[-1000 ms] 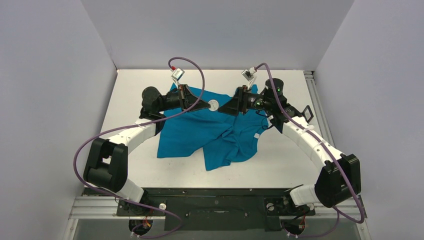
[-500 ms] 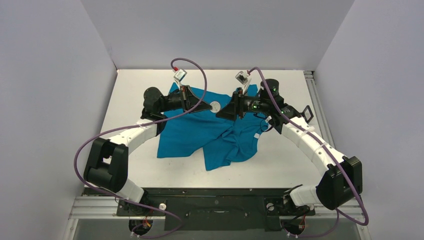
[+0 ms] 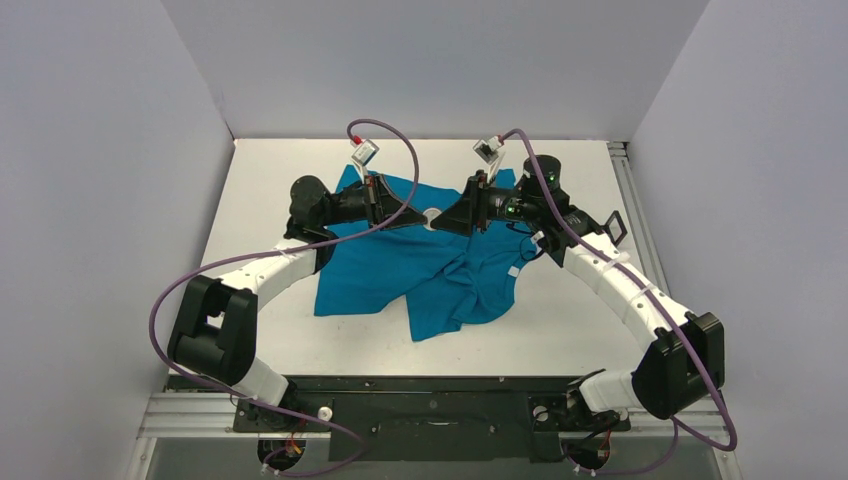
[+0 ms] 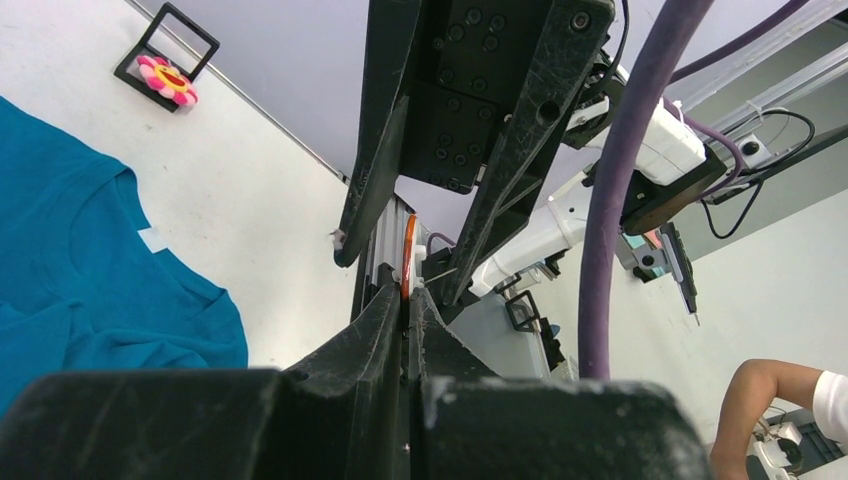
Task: Remove the brooch from the garment
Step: Close the brooch.
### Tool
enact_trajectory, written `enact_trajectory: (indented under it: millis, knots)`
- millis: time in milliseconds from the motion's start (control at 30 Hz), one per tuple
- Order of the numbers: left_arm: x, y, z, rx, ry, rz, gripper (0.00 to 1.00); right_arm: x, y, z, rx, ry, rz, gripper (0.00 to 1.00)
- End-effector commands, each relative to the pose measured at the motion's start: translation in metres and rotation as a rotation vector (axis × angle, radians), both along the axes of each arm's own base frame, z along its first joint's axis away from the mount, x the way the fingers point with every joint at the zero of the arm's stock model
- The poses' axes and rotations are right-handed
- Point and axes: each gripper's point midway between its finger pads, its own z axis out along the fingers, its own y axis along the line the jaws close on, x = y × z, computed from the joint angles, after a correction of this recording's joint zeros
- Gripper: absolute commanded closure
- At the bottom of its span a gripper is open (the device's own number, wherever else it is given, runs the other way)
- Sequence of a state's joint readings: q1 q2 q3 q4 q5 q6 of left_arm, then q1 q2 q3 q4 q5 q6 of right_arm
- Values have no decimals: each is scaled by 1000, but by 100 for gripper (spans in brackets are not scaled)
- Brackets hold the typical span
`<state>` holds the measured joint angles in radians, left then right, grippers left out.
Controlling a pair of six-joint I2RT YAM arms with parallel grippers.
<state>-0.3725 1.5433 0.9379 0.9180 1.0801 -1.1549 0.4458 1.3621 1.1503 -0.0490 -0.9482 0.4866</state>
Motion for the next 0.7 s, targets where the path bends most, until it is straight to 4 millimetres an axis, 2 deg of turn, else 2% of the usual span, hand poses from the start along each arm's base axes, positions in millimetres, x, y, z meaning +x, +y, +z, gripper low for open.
enact_trajectory:
  millis: [0,300,667]
  knots:
    - [-10,0,17,-26,-113,-20,100,10,1,31,55,-99,-8,61]
    - [-13,-3,18,-24,-128,-29,100,15,-1,24,32,-97,-34,80]
    - [-19,-8,18,-4,-169,-38,100,11,1,12,-14,-82,-5,82]
